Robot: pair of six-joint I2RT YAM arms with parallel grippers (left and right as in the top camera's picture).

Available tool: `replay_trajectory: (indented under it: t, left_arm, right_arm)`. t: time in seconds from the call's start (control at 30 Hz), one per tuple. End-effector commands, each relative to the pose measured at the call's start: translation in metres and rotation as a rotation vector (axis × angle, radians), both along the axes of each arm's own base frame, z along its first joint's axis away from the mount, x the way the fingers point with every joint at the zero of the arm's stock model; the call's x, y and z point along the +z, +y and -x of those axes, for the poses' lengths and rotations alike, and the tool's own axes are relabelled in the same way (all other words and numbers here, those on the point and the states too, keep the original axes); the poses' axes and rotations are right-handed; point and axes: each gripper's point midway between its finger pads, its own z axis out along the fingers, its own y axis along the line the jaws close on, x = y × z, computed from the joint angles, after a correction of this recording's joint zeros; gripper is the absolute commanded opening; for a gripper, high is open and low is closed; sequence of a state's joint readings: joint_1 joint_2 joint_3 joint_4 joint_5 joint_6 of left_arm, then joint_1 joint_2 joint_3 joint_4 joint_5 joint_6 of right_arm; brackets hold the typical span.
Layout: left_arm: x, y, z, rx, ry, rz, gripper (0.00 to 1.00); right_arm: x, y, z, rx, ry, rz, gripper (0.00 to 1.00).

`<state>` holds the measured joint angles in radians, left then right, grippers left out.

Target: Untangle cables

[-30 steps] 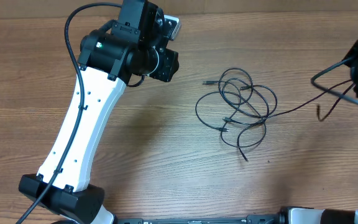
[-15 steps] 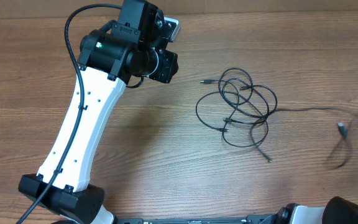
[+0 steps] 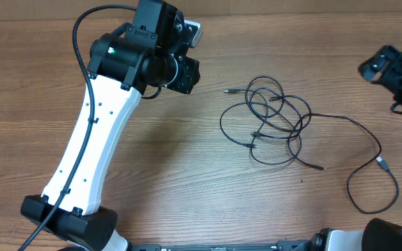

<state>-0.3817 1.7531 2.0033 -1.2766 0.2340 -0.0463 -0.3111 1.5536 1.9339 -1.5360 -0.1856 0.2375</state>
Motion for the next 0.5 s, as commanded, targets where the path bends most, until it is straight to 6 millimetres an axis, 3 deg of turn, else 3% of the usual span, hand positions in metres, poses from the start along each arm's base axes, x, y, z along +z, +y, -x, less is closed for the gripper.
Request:
replay_trajectory:
  t: [0.0,0.13,0.2,0.37,0.47]
  left_arm:
    - [-0.002,0.001,-0.001,0.009,0.006,-0.003,0.38]
    - [-0.002,0.001,-0.001,0.009,0.007,-0.003,0.38]
    - [-0.002,0.001,-0.001,0.009,0.007,-0.003,0.39]
    - [-0.002,0.000,0.000,0.006,0.008,0.002,0.39]
    - [-0.002,0.000,0.000,0.006,0.009,0.003,0.38]
  right_arm:
    - [-0.037,0.022,-0.006,0.069,0.079,-0.053,0.99]
    - [-0.078,0.034,-0.012,0.089,0.132,-0.051,0.95]
    - [-0.107,0.040,-0.016,0.085,0.161,-0.022,0.91]
    - [-0.149,0.058,-0.032,0.143,0.127,0.004,0.69]
    - [-0.176,0.070,-0.038,0.170,0.103,0.024,0.65]
